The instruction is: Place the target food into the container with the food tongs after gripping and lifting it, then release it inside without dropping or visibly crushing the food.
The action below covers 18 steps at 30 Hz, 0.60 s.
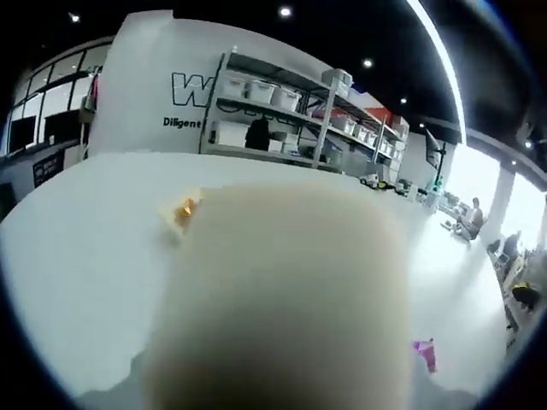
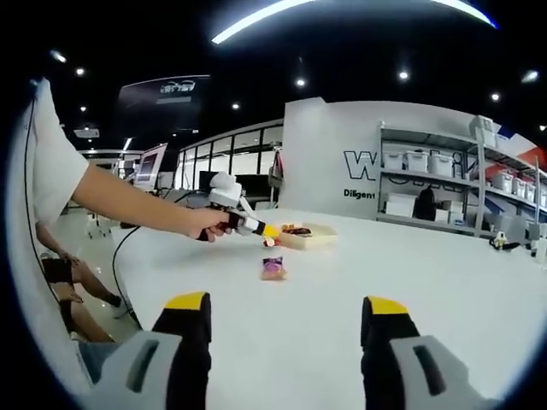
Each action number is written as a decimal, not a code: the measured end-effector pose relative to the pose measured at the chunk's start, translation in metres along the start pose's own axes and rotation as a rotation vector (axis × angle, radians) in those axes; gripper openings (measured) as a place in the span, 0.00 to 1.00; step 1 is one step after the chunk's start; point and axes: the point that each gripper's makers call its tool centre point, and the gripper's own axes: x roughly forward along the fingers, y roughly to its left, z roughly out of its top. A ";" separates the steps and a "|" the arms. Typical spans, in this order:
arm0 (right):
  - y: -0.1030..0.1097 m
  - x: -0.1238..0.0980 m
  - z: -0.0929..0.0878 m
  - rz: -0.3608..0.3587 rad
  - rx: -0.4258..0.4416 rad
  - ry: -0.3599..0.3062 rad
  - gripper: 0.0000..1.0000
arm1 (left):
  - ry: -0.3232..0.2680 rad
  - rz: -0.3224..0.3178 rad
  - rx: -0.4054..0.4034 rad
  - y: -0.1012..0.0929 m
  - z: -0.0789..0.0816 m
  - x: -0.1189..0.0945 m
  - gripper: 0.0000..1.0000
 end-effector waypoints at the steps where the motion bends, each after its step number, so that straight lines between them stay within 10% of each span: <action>1: 0.001 0.001 0.001 0.003 -0.002 0.000 0.68 | -0.002 -0.004 0.003 -0.001 0.002 -0.002 0.22; 18: 0.007 0.005 0.002 0.016 -0.011 -0.001 0.67 | -0.048 -0.045 -0.014 -0.005 0.048 -0.006 0.22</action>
